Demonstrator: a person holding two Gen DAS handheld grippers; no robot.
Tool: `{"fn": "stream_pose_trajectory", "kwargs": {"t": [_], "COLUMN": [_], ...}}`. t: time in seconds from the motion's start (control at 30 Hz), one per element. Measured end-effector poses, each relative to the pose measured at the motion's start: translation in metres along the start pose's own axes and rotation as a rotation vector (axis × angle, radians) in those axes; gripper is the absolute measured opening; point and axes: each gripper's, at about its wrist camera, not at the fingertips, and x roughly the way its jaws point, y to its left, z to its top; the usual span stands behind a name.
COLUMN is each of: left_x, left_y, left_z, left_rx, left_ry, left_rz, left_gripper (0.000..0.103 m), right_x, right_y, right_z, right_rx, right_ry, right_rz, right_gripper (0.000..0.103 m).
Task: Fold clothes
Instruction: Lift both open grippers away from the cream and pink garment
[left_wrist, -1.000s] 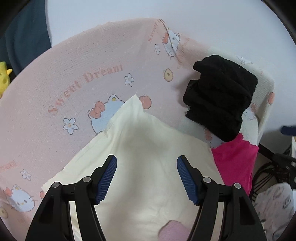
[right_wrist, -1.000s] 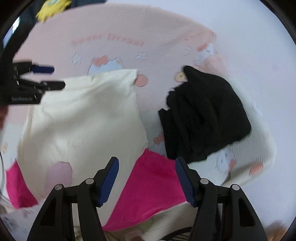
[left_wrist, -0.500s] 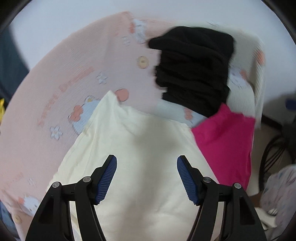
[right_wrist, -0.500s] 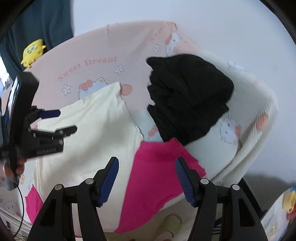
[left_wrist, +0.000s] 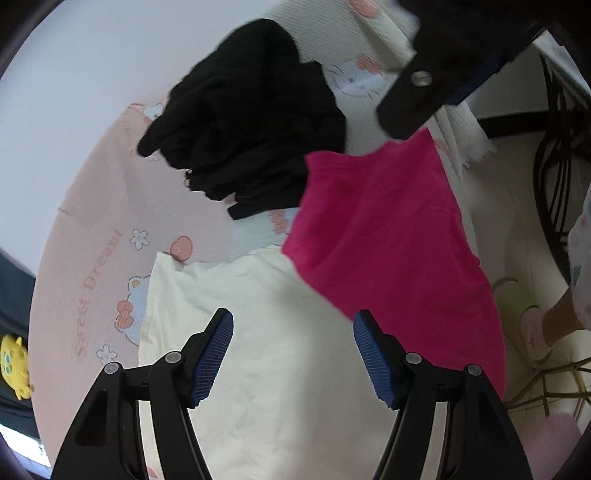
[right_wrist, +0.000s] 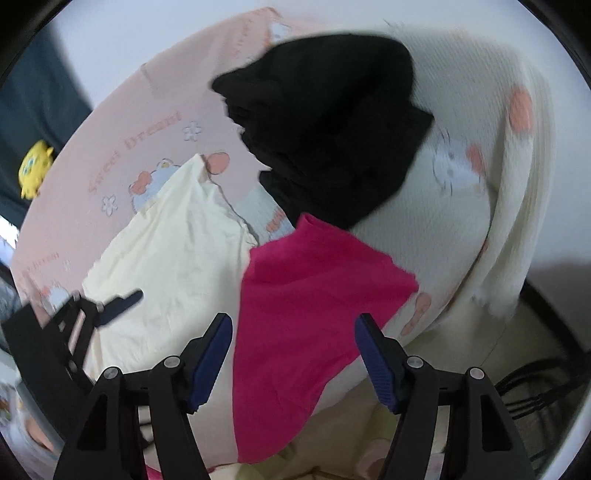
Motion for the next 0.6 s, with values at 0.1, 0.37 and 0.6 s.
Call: {"fn": "stream_pose_trajectory", "kwargs": {"t": [0.1,0.37,0.6], "left_x": [0.011,0.024,0.029], "left_y": [-0.016,-0.032,-0.048], "left_z": [0.004,0.002,-0.008], "left_rx": [0.004,-0.204,-0.306], "left_ry": [0.018,0.097,0.175], "left_rz": [0.012,-0.104,-0.165], "left_gripper": [0.066,0.066,0.066], "right_x": [0.019,0.038,0.032], "right_y": [-0.023,-0.062,-0.073], "right_z": [-0.009,-0.043,-0.054], "right_rx": [0.106,0.288,0.302], "right_ry": [0.023,0.059,0.043], "right_rz": [0.055,0.175,0.24], "right_gripper": [0.069,0.069,0.069]}}
